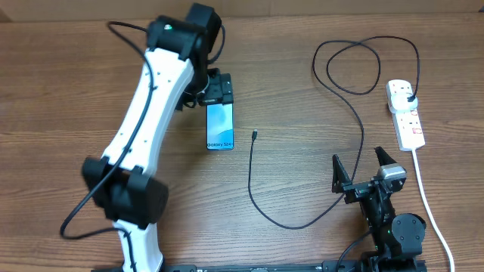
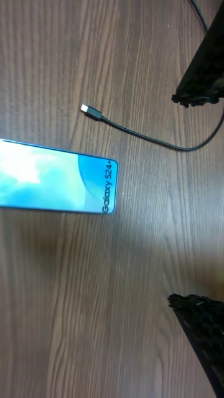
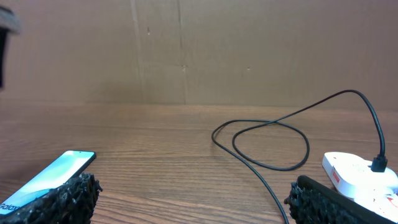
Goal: Plug charger to phone and switch on socket
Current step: 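Lower the open left gripper down around the phone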
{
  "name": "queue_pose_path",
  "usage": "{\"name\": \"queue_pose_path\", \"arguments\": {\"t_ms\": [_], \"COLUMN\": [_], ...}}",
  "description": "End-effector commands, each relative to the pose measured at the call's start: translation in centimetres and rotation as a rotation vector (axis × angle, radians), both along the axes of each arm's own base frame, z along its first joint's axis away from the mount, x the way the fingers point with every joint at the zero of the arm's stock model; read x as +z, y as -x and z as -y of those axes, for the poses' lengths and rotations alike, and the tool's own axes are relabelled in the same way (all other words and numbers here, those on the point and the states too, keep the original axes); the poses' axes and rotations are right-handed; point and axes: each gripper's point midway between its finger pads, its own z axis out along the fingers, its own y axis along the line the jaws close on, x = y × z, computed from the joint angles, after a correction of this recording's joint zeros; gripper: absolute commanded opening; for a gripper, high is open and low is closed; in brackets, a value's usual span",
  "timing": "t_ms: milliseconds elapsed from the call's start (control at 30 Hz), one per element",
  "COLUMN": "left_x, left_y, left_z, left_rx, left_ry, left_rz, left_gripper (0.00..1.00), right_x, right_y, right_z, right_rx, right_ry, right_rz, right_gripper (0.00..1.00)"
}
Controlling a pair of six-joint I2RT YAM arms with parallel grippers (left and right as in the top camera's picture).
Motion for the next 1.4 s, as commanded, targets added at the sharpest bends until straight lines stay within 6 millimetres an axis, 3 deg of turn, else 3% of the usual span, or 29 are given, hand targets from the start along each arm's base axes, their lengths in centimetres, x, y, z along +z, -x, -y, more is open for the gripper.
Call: {"name": "queue_pose_path", "arguments": {"t_ms": [0,100,233,400,500,667,867,1000,1100,1367], "left_x": [-2.1,-5.6,-7.3,-7.5,-7.4,-7.4,-7.7,-7.7,-6.7,1.4], "left_y": [-0.7,-1.7,-2.9,-4.1,-2.8,-1.2,-2.9,-3.0,-2.1,-0.2], "left_z": [1.5,2.0,2.6,2.1,2.2,4.3,6.1,5.5,4.1,3.5], "left_rx": [0.012,0.002,-0.044,-0.046,-0.052,-0.117,-0.138,-0.106,-0.056,-0.082], "left_ry": [0.041,0.028,0.027,-0.010,-0.014,-0.037,-0.042,0.002,-0.025,-0.049], "left_rz": [-0.052,-0.102,-0.087,-0.034,-0.081,-0.103,-0.001,-0.026,-0.050,0.131], "left_gripper": [1.00,1.00,1.00,1.00,1.00,1.00,1.00,1.00,1.00,0.99], "right_x": [-0.2,-0.2,-0.2,-0.2,-0.2,-0.2,-0.2,-0.2,-0.2,-0.2], "right_y": [0.0,0.0,0.0,0.0,0.0,0.0,0.0,0.0,0.0,0.0], "right_z": [0.0,0.0,0.0,0.0,0.0,0.0,0.0,0.0,0.0,0.0], "right_rx": [-0.001,0.000,0.000,-0.001,-0.001,0.000,0.000,0.000,-0.001,0.000], "right_ry": [-0.002,-0.002,-0.002,-0.002,-0.002,-0.002,-0.002,-0.002,-0.002,-0.002], "right_rz": [0.002,0.002,0.002,0.002,0.002,0.002,0.002,0.002,0.002,0.002], "right_gripper": [1.00,1.00,1.00,1.00,1.00,1.00,1.00,1.00,1.00,1.00]}}
